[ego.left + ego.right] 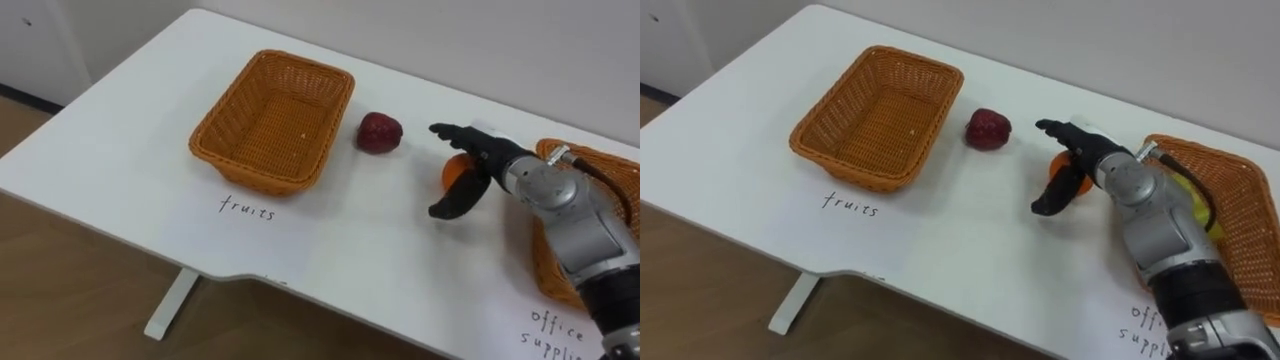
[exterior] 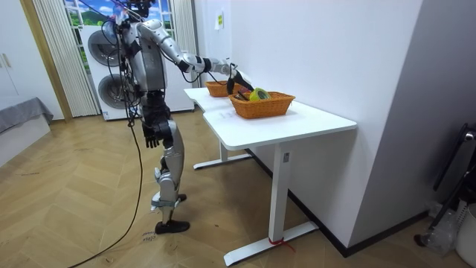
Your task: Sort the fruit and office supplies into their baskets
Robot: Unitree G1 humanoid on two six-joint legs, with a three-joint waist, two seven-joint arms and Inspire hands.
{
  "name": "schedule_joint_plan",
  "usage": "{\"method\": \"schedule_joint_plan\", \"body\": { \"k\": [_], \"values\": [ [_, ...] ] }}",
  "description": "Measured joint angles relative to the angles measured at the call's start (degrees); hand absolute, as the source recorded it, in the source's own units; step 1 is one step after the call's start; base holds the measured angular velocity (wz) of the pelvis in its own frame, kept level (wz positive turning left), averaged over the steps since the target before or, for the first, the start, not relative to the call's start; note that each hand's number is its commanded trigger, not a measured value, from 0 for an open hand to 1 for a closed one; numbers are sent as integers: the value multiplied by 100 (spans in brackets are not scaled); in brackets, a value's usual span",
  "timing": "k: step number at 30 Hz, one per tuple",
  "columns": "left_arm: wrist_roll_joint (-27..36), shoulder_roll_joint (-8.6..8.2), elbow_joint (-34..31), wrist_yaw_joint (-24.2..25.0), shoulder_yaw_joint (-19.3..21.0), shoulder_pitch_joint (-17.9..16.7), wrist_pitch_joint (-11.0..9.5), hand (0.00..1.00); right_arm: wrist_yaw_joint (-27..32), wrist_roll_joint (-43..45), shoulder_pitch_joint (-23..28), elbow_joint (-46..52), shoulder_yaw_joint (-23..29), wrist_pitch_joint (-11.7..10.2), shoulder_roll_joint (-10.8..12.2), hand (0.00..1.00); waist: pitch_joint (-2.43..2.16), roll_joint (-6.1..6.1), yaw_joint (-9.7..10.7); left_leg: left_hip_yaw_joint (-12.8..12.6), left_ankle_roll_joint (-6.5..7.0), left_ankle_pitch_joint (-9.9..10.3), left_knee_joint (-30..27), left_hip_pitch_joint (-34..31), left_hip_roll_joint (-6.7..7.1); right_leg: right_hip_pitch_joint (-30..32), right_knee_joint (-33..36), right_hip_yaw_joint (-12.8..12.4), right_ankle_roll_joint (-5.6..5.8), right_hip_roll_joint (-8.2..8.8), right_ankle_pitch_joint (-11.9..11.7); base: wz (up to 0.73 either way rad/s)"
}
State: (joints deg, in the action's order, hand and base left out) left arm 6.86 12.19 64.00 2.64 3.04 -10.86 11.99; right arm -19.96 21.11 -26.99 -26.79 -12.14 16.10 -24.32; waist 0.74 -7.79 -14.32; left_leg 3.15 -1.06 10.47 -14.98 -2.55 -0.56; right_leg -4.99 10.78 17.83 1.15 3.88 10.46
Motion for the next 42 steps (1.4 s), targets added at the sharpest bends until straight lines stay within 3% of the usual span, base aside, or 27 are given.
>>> {"method": "schedule_joint_plan", "body": {
  "k": [9, 17, 23, 41, 42],
  "values": [
    [-87, 47, 9, -96, -8, 0, 9, 0, 599, 54, -255, -853, -12, -46, -16, 0, 1, -90, -24, 66, 4, -2, -77, -218, 21, 172, 1, 89, 0, 14, -1, 4],
    [-88, 73, 11, -98, -103, 55, 8, 0, 963, 176, -532, -1386, -14, -127, -18, 0, 30, -60, 14, 71, 4, -3, -76, -365, 7, 361, 78, 96, 0, 15, -1, 0],
    [-81, 71, 10, -78, -110, 249, -56, 0, 1298, 177, -693, -1557, -15, -171, -18, 0, 64, -127, -17, 70, 4, -4, -85, -526, 6, 521, 98, 97, -1, 18, -1, 0],
    [25, 73, 40, -208, -130, 468, -132, 0, 1447, 90, -1021, -1872, -227, -229, -17, 0, 67, -132, -26, 83, 3, -4, -132, -634, 4, 609, 97, 102, -7, 11, -6, 0],
    [28, 74, 41, -210, -139, 469, -132, 0, 1448, 80, -1021, -1873, -227, -229, -17, 70, 67, -131, -25, 83, 3, -4, -131, -637, 4, 609, 96, 103, -8, 11, -6, 0]
  ]
}}
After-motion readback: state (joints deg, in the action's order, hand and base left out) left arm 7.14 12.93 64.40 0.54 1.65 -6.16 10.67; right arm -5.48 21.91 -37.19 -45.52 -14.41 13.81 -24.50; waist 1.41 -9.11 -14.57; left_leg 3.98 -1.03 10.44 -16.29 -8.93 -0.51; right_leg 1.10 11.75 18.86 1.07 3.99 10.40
